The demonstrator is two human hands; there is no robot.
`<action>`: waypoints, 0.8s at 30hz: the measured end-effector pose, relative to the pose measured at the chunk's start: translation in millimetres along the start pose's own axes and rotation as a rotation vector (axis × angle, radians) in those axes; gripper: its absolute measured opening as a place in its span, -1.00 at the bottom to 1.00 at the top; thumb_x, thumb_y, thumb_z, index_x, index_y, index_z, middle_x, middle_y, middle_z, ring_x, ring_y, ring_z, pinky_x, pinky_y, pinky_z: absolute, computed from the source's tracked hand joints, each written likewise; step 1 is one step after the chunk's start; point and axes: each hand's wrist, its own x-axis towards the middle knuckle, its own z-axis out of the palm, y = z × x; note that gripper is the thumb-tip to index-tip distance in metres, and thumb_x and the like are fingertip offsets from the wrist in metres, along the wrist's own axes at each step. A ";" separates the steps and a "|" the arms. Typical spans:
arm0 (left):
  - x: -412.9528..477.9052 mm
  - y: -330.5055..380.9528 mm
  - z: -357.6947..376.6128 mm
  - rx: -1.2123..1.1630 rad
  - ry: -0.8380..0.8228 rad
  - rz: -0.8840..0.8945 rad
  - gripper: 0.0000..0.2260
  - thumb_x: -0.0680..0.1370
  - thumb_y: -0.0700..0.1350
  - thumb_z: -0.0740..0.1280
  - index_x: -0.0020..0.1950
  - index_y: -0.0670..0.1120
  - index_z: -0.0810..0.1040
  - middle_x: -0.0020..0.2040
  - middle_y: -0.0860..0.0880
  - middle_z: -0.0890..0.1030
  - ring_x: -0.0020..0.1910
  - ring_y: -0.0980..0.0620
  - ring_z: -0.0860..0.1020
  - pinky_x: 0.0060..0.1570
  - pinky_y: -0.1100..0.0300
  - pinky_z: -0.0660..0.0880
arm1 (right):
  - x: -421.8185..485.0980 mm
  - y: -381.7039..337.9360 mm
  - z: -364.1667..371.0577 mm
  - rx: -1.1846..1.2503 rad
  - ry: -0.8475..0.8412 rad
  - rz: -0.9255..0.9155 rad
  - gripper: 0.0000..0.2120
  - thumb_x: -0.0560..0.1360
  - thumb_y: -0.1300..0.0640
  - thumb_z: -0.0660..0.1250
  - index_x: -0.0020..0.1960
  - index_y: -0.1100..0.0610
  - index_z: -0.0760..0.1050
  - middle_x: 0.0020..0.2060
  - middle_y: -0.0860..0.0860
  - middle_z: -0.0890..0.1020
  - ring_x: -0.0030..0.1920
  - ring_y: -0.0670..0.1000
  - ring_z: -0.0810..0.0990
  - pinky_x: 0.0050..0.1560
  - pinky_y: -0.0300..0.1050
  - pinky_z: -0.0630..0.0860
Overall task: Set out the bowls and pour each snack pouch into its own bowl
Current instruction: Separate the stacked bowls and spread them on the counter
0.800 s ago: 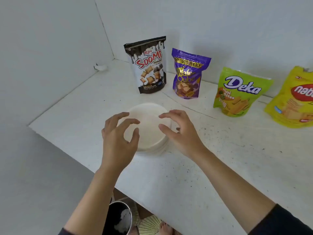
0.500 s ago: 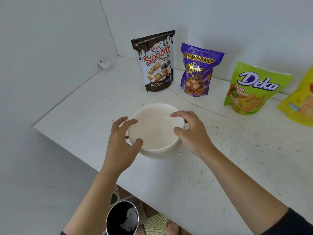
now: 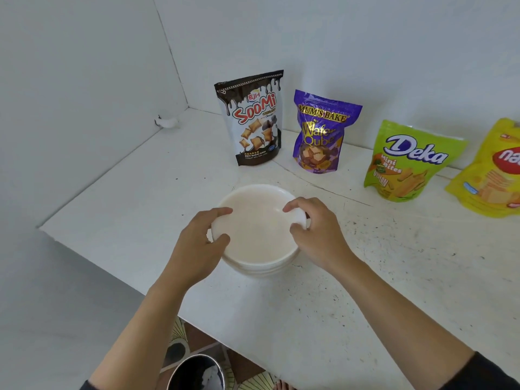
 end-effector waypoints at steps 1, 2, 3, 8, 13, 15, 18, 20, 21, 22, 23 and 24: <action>1.5 -1.0 -2.4 0.034 -0.006 0.022 -0.55 0.57 -0.29 0.31 0.35 0.15 0.54 0.22 0.28 0.47 0.26 0.11 0.48 0.13 0.34 0.42 | 1.1 -0.6 -0.8 -0.023 0.000 -0.015 -0.62 0.48 0.33 0.30 0.17 -0.06 0.52 0.15 -0.05 0.49 0.08 -0.06 0.50 0.02 -0.12 0.57; 3.3 -1.3 -4.8 0.076 -0.015 0.046 -0.55 0.57 -0.28 0.31 0.37 0.13 0.54 0.26 0.26 0.46 0.30 0.11 0.46 0.14 0.37 0.40 | 2.2 -1.7 -1.6 -0.049 -0.001 -0.029 -0.61 0.48 0.33 0.31 0.20 -0.05 0.51 0.17 -0.06 0.47 0.12 -0.04 0.49 0.06 -0.08 0.57; 5.1 -1.5 -7.3 0.123 -0.020 0.071 -0.56 0.57 -0.27 0.32 0.39 0.12 0.54 0.31 0.23 0.46 0.34 0.08 0.44 0.20 0.32 0.40 | 3.1 -2.9 -2.2 -0.071 0.001 -0.040 -0.59 0.47 0.32 0.32 0.23 -0.04 0.49 0.18 -0.06 0.46 0.15 -0.02 0.48 0.10 -0.05 0.57; 11.7 18.2 -19.5 0.235 0.015 0.175 -0.55 0.60 -0.18 0.29 0.47 0.13 0.48 0.48 0.11 0.46 0.44 -0.01 0.39 0.44 -0.06 0.35 | 4.3 -11.8 -13.3 -0.102 0.100 -0.106 -0.59 0.49 0.30 0.32 0.26 -0.04 0.47 0.16 -0.06 0.48 0.15 0.00 0.48 0.12 -0.04 0.51; 26.6 69.3 -15.8 0.026 0.028 0.309 -0.52 0.59 -0.33 0.25 0.42 0.08 0.53 0.37 0.15 0.52 0.29 0.07 0.48 0.27 0.12 0.47 | 8.6 -25.0 -45.7 0.119 0.218 -0.101 -0.57 0.50 0.36 0.26 0.23 -0.06 0.50 0.07 -0.02 0.60 -0.07 -0.05 0.56 -0.18 -0.22 0.46; 31.7 90.0 -2.7 -0.071 0.012 0.334 -0.50 0.58 -0.37 0.23 0.40 0.09 0.54 0.35 0.12 0.54 0.24 0.06 0.50 0.08 0.33 0.47 | 7.2 -25.0 -65.0 0.166 0.277 -0.095 -0.56 0.51 0.38 0.24 0.24 -0.06 0.52 -0.04 -0.02 0.62 -0.21 -0.11 0.53 -0.28 -0.32 0.38; 37.2 116.5 30.0 -0.186 -0.017 0.370 -0.49 0.58 -0.40 0.21 0.42 0.05 0.53 0.35 0.15 0.51 0.24 0.08 0.49 -0.09 0.53 0.43 | -1.8 -17.0 -99.9 0.236 0.380 -0.049 -0.52 0.49 0.41 0.23 0.23 -0.05 0.57 -0.29 -0.04 0.52 -0.41 -0.09 0.37 -0.38 -0.30 0.27; 38.3 133.2 56.8 -0.251 -0.052 0.379 -0.49 0.59 -0.41 0.20 0.43 0.02 0.52 0.29 0.22 0.50 0.21 0.19 0.49 -0.09 0.55 0.43 | -9.6 -5.5 -122.4 0.277 0.452 -0.006 -0.51 0.47 0.43 0.25 0.19 -0.06 0.62 -0.19 -0.01 0.63 -0.34 0.03 0.44 -0.34 -0.24 0.33; 38.9 140.5 70.8 -0.280 -0.075 0.381 -0.49 0.59 -0.42 0.20 0.43 0.01 0.52 0.26 0.25 0.50 0.18 0.31 0.48 -0.09 0.56 0.42 | -13.2 1.6 -132.5 0.291 0.494 0.015 -0.51 0.46 0.43 0.26 0.17 -0.06 0.64 -0.15 -0.01 0.67 -0.28 0.13 0.48 -0.29 -0.18 0.36; 39.4 147.0 85.0 -0.303 -0.095 0.380 -0.49 0.58 -0.42 0.19 0.42 0.02 0.52 0.25 0.26 0.49 0.13 0.44 0.46 -0.10 0.57 0.41 | -17.3 9.3 -142.0 0.301 0.532 0.036 -0.52 0.45 0.43 0.27 0.13 -0.06 0.66 -0.17 -0.04 0.68 -0.25 0.17 0.50 -0.27 -0.16 0.37; 40.4 152.0 99.4 -0.314 -0.112 0.378 -0.49 0.58 -0.43 0.20 0.41 0.03 0.52 0.25 0.23 0.50 0.07 0.52 0.45 -0.11 0.57 0.41 | -21.0 18.1 -150.9 0.306 0.567 0.059 -0.54 0.44 0.43 0.28 0.09 -0.06 0.67 -0.24 -0.08 0.66 -0.27 0.13 0.50 -0.27 -0.16 0.37; 41.3 156.2 113.3 -0.312 -0.127 0.380 -0.49 0.57 -0.42 0.21 0.41 0.02 0.53 0.27 0.17 0.52 0.04 0.52 0.45 -0.11 0.56 0.41 | -24.7 26.7 -158.9 0.311 0.594 0.081 -0.55 0.44 0.43 0.28 0.05 -0.06 0.68 -0.29 -0.10 0.64 -0.30 0.09 0.49 -0.27 -0.17 0.37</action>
